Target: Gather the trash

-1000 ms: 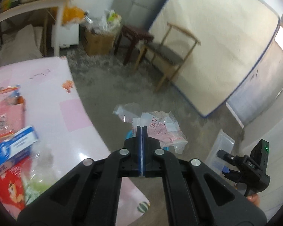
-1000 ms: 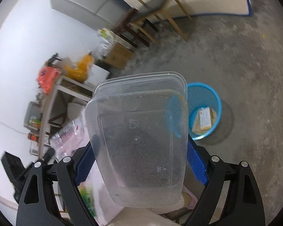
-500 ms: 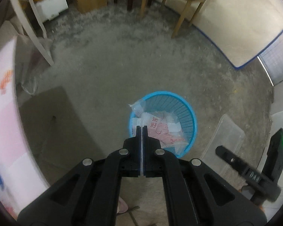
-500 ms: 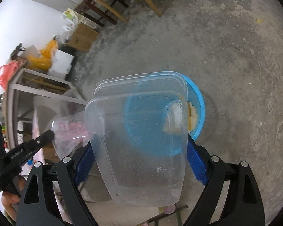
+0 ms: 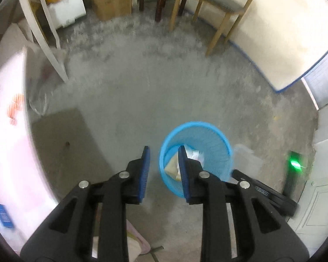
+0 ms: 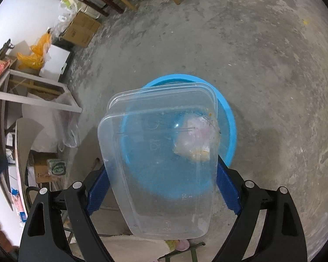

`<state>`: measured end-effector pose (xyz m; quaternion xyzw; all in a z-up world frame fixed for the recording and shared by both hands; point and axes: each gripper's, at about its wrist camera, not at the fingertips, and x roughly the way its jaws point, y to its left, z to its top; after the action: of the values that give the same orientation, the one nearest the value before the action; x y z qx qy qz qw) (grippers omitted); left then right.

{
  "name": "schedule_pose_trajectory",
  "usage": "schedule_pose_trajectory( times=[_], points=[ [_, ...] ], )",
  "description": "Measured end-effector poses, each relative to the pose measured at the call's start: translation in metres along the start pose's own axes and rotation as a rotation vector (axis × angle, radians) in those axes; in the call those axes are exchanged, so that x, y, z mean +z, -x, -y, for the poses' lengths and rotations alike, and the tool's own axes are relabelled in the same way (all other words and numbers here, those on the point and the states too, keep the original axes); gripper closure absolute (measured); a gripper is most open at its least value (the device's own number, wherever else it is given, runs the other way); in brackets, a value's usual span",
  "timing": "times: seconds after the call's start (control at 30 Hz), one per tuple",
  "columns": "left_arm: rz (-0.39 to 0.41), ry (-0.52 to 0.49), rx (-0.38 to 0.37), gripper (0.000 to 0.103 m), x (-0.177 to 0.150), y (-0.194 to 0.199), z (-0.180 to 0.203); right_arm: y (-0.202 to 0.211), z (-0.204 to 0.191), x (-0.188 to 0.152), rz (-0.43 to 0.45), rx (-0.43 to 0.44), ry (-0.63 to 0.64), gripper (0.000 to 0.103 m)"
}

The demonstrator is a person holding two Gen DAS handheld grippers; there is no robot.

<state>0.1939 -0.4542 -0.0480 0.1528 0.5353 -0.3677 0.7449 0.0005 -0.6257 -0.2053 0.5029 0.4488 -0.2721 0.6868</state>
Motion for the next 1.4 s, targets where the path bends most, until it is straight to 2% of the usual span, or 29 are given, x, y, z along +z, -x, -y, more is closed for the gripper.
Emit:
schedule_pose_trajectory(
  times=[0.07, 0.1, 0.23, 0.3, 0.4, 0.47, 0.63, 0.73, 0.83, 1.0, 1.2, 1.4],
  points=[
    [0.066, -0.014, -0.011, 0.073, -0.001, 0.042, -0.012, -0.007, -0.009, 0.007, 0.002, -0.006, 0.014, 0.017],
    [0.094, -0.016, -0.008, 0.067, -0.002, 0.058, -0.017, -0.011, -0.013, 0.010, 0.006, -0.005, 0.021, 0.016],
    [0.237, -0.030, 0.052, 0.052, -0.028, 0.149, -0.061, -0.037, -0.033, 0.024, 0.014, -0.055, 0.052, 0.013],
    [0.278, -0.003, 0.073, 0.047, -0.044, 0.179, -0.086, -0.048, -0.035, 0.028, 0.004, -0.074, 0.057, 0.013],
    [0.326, 0.052, 0.105, 0.041, -0.081, 0.221, -0.131, -0.063, -0.035, 0.027, -0.016, -0.087, 0.055, 0.013],
    [0.350, 0.118, 0.155, 0.040, -0.115, 0.245, -0.164, -0.064, -0.033, 0.023, -0.010, -0.096, 0.046, 0.013],
    [0.384, 0.309, 0.245, 0.040, -0.193, 0.282, -0.236, -0.036, -0.028, 0.004, 0.031, -0.055, 0.046, 0.013],
    [0.418, 0.405, 0.292, 0.039, -0.233, 0.298, -0.266, -0.007, -0.026, -0.011, 0.074, -0.042, 0.055, 0.013],
    [0.450, 0.458, 0.323, 0.037, -0.263, 0.308, -0.287, 0.033, -0.030, -0.029, 0.135, -0.033, 0.079, 0.013],
    [0.435, 0.509, 0.322, 0.036, -0.288, 0.297, -0.312, 0.099, -0.057, -0.059, 0.224, -0.040, 0.168, 0.013],
    [0.451, 0.536, 0.321, 0.036, -0.316, 0.287, -0.322, 0.165, -0.131, -0.104, 0.270, 0.029, 0.330, 0.013],
    [0.458, 0.564, 0.349, 0.036, -0.344, 0.284, -0.332, 0.184, -0.235, -0.162, 0.237, 0.179, 0.549, 0.013]
  ],
)
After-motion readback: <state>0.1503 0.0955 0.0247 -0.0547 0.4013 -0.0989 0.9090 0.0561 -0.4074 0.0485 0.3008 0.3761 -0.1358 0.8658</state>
